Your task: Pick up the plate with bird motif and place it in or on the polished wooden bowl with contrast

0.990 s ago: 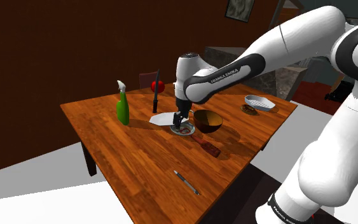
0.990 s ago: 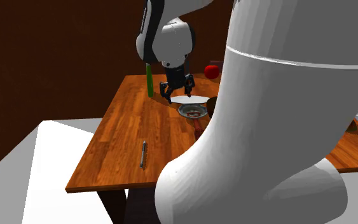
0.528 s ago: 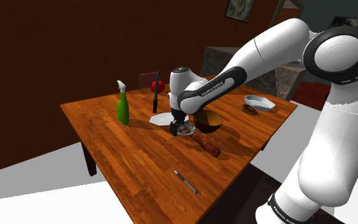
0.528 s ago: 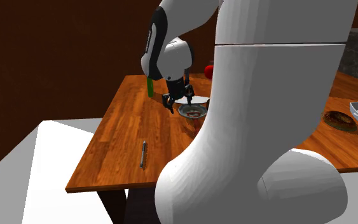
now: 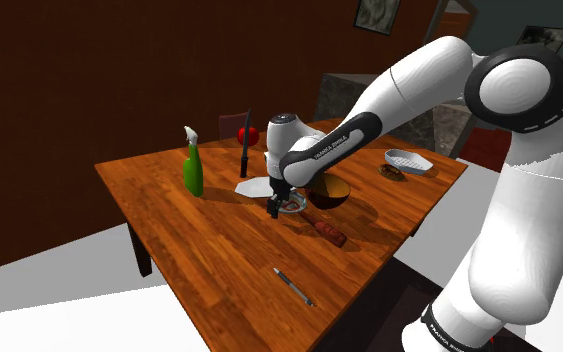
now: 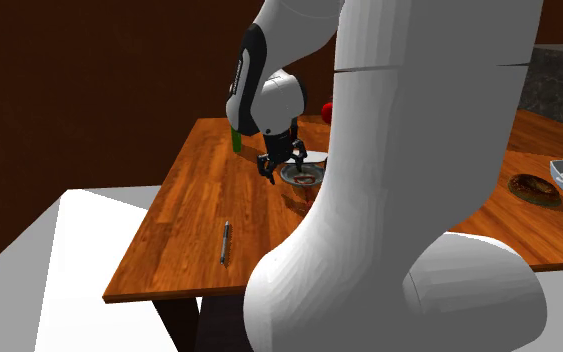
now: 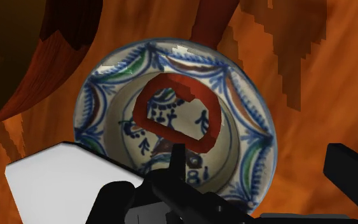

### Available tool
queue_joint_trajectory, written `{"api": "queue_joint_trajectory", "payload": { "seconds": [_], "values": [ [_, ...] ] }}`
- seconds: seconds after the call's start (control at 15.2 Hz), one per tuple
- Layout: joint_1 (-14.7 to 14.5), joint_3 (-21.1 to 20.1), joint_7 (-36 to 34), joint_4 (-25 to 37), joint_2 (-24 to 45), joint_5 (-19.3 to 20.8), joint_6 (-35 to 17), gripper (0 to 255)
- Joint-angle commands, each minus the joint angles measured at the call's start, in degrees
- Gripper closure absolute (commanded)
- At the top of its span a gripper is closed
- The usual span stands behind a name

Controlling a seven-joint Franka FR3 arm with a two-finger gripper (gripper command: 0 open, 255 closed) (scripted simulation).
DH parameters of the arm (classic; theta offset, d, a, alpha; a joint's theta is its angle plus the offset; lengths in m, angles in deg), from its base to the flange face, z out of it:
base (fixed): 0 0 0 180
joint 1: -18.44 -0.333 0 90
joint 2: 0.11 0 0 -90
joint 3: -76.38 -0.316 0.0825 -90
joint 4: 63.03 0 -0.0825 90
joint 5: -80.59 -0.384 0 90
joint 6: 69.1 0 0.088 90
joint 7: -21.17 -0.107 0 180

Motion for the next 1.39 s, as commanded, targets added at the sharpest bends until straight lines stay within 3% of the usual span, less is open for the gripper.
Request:
{"api": "queue_joint_trajectory", "payload": {
  "seconds": [0.0,0.13,0.2,0.79,1.32],
  "values": [
    [0.0,0.0,0.0,0.0,0.0,0.0,0.0,0],
    [0.0,0.0,0.0,0.0,0.0,0.0,0.0,0],
    [0.0,0.0,0.0,0.0,0.0,0.0,0.0,255],
    [0.0,0.0,0.0,0.0,0.0,0.0,0.0,255],
    [0.2,-0.6,2.3,1.2,-4.3,-2.2,5.3,255]
  ]
}}
